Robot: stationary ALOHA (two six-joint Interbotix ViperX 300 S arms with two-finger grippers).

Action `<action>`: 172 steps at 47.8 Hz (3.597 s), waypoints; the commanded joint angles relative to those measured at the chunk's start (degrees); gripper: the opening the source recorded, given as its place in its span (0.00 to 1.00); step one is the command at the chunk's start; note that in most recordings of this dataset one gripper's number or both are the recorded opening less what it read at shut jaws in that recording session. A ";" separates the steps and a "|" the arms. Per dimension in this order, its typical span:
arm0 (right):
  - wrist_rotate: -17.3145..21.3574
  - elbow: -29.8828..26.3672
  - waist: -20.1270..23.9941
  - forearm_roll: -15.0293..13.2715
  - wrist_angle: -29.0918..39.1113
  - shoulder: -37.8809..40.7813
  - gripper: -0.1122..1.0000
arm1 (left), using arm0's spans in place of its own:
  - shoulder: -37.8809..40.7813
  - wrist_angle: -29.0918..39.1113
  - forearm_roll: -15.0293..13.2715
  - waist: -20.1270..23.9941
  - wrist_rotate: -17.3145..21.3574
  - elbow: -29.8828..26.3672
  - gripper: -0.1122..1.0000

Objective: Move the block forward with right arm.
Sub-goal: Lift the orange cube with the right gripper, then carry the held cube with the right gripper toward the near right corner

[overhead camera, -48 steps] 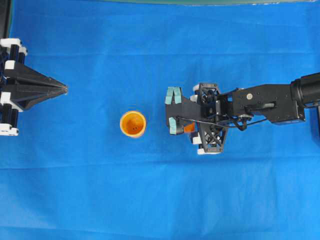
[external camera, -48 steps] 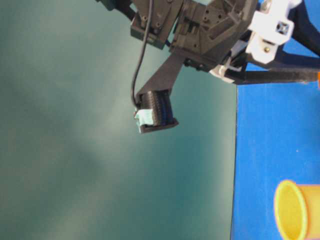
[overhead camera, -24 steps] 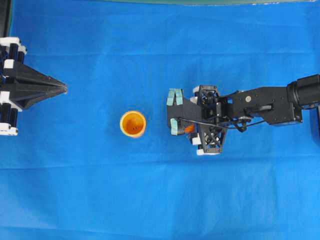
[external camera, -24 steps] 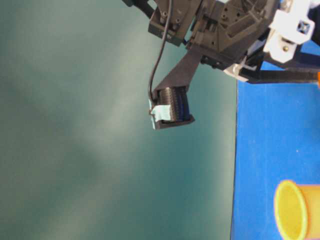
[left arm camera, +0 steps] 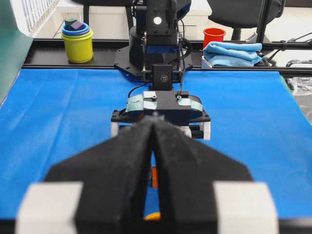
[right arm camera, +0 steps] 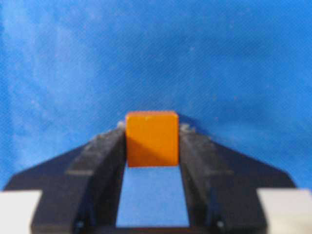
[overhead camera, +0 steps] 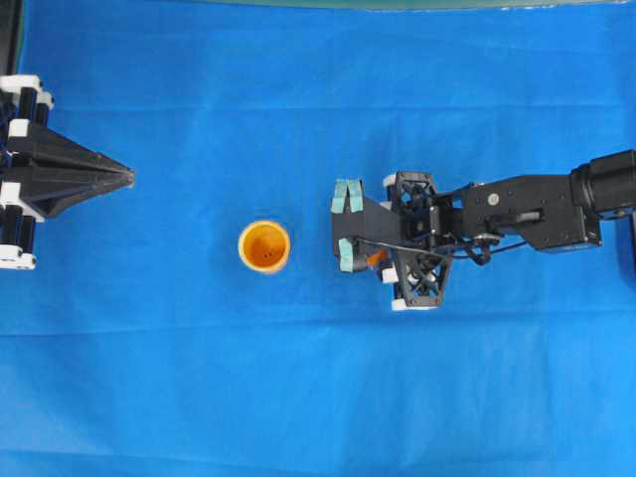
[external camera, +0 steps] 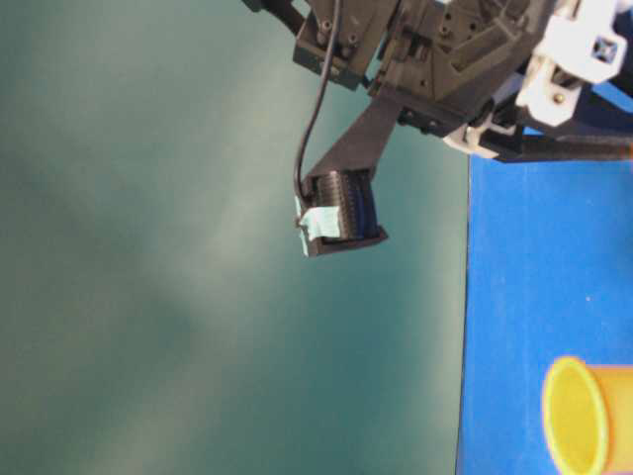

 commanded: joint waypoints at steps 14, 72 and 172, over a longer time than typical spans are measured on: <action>0.53 -2.90 1.49 0.18 7.03 -9.93 0.46 | 0.35 -0.09 0.09 -0.09 -0.09 -1.93 0.11; 6.59 -15.91 10.55 0.18 25.84 -20.13 0.46 | 0.53 -0.18 0.09 -0.09 -0.09 -1.93 0.11; 20.04 -29.09 30.59 0.18 25.31 -15.38 0.46 | 0.88 1.05 0.09 -0.09 -0.09 -1.85 0.11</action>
